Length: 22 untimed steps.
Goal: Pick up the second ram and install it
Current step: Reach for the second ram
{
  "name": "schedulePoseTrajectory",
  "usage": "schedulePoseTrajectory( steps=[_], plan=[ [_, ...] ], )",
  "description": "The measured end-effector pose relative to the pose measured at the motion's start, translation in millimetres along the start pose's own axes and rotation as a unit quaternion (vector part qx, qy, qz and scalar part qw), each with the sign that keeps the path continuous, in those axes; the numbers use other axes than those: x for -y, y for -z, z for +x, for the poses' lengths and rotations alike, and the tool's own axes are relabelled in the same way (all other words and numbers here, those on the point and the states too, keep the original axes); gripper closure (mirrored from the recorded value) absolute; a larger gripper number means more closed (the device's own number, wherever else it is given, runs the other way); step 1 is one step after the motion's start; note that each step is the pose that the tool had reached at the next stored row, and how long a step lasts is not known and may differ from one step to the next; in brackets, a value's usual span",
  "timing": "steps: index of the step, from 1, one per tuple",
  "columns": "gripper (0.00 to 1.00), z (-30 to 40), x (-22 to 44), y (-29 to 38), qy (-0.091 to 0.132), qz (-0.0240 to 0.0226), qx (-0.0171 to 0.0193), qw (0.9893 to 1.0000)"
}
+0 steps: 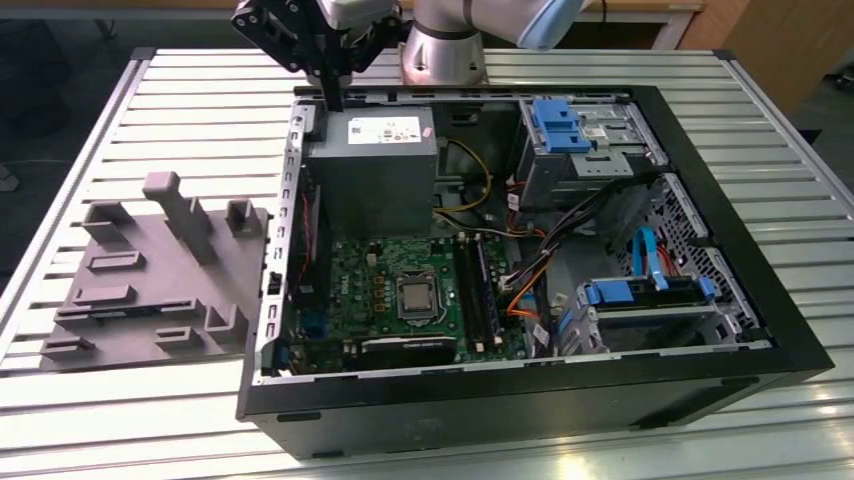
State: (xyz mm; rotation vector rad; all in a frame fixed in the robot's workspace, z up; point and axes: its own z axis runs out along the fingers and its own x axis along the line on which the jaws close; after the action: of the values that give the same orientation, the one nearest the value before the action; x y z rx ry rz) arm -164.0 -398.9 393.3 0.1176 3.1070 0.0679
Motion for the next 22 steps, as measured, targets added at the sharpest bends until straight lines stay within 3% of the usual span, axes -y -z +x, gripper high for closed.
schedulePoseTrajectory(
  steps=[22],
  plan=[
    [0.89, 6.1, 0.5, 0.2, 0.000, 0.0000, 0.0001, 1.0000]
  ],
)
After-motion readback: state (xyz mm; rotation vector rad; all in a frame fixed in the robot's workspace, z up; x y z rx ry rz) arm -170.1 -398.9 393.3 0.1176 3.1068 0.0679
